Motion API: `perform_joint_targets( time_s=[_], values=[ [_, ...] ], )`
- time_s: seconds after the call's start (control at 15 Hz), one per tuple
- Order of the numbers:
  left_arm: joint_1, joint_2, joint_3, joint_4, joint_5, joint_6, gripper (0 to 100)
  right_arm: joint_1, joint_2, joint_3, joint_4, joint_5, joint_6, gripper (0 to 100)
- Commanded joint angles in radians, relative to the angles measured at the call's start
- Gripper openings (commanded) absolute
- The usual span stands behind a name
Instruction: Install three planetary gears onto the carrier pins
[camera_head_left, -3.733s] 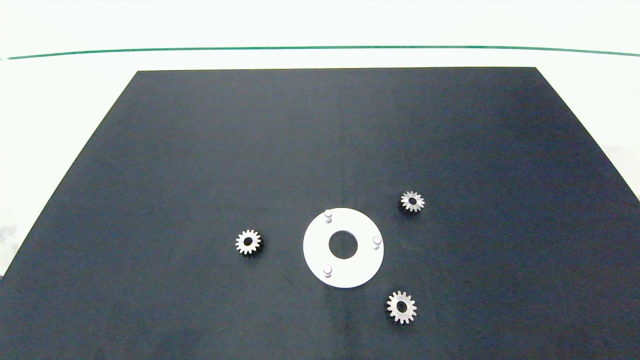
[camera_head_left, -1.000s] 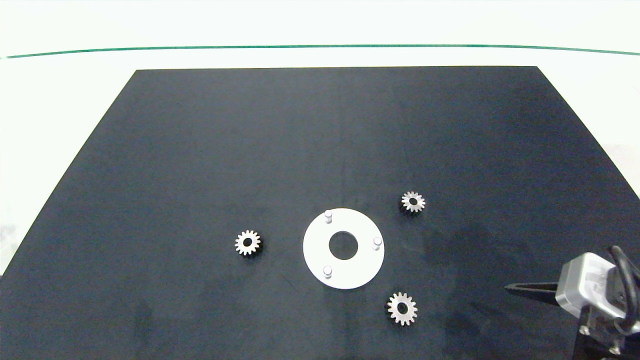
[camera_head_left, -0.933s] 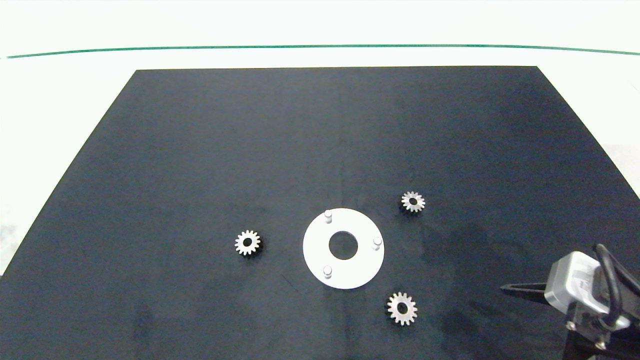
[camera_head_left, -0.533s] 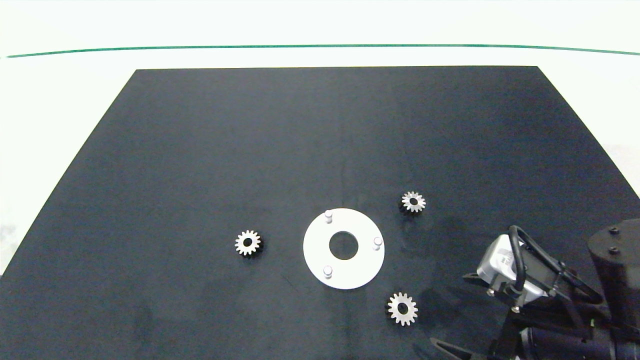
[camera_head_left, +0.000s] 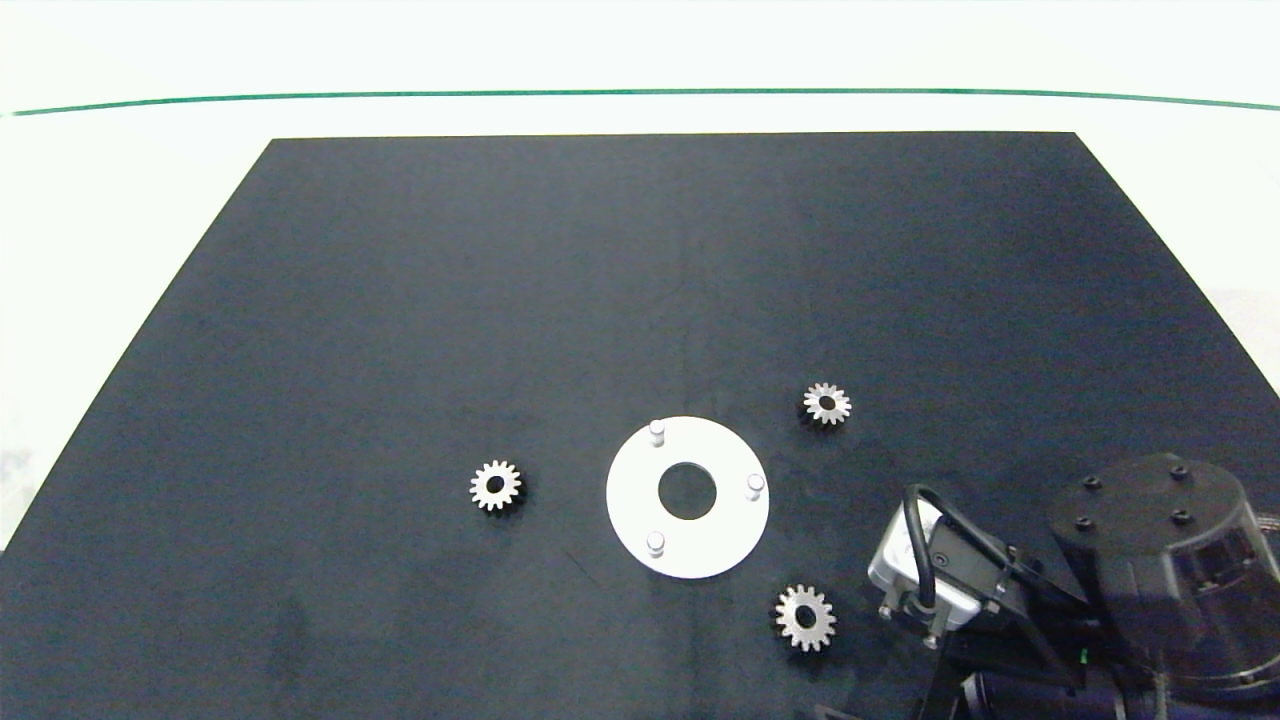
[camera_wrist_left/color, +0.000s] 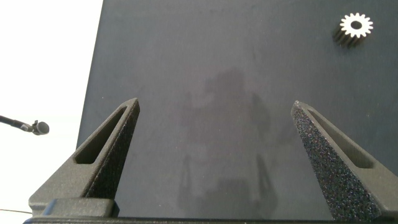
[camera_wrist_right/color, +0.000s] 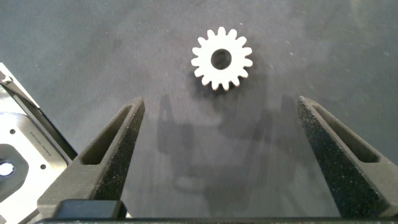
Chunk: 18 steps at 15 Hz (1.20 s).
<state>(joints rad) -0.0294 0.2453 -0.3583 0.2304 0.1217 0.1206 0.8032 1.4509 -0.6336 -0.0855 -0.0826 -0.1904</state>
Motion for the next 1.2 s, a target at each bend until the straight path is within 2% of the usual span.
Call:
perform_joint_targets(
  time_s=[0.07,0.67,0.87,1.07,1.2],
  values=[
    [-0.001,0.0,-0.005,0.001,0.001,0.001,100,0.002,0.069,-0.028,0.0,0.0,-0.003,94],
    [0.0,0.0,-0.041,0.003,0.001,-0.001,100,0.004,0.149,-0.097,-0.002,-0.002,-0.003,76],
    [0.0,0.0,-0.047,0.003,0.001,-0.001,100,0.017,0.161,-0.097,-0.011,-0.028,-0.004,70],
    [0.0,0.0,-0.062,0.003,0.001,-0.003,100,0.028,0.163,-0.097,-0.022,-0.032,-0.004,64],
    [0.0,0.0,-0.064,0.004,0.001,-0.003,100,0.03,0.177,-0.098,-0.023,-0.049,-0.004,59]
  ],
)
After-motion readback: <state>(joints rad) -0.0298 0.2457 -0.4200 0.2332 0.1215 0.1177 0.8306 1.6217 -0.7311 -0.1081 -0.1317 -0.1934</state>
